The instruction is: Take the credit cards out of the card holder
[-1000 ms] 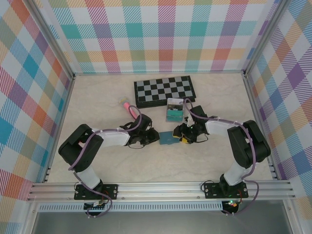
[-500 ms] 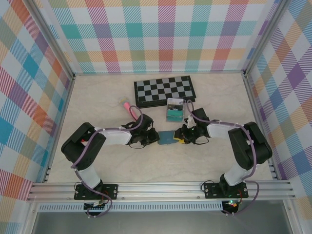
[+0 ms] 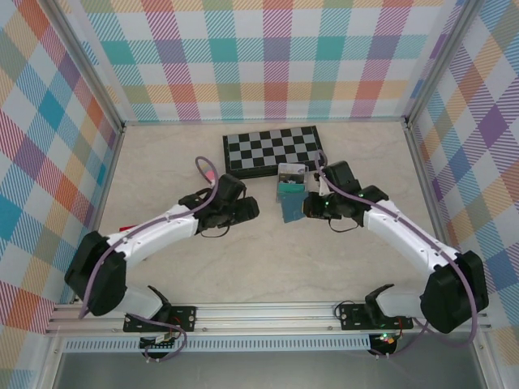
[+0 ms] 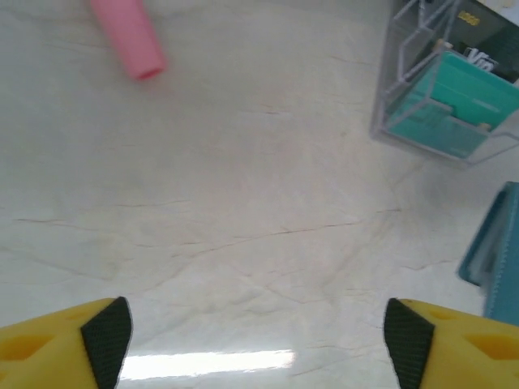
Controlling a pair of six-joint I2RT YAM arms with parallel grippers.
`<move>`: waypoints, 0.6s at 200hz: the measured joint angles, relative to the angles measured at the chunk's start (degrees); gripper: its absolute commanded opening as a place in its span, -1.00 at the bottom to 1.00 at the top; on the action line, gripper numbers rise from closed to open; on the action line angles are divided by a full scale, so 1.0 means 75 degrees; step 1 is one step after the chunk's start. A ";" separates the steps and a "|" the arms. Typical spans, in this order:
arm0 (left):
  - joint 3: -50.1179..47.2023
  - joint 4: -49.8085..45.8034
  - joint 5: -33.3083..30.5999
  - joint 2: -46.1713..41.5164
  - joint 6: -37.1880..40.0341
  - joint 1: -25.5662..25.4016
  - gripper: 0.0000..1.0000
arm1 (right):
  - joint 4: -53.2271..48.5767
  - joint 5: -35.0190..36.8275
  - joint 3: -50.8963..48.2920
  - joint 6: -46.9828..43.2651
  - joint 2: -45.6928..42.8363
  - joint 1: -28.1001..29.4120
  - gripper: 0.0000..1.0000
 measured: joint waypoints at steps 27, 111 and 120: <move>-0.0143 -0.0612 -0.0557 -0.0554 -0.0128 0.0009 1.00 | -0.0536 0.1655 0.0452 -0.0262 0.0781 0.0848 -0.87; -0.1670 -0.1311 -0.0860 -0.2072 -0.1230 0.0108 1.00 | -0.0612 0.4520 0.1629 -0.0216 0.3319 0.2935 -0.62; -0.1786 -0.1314 -0.0860 -0.2212 -0.1326 0.0111 1.00 | -0.0414 0.4307 0.1501 -0.0224 0.3305 0.3080 -0.52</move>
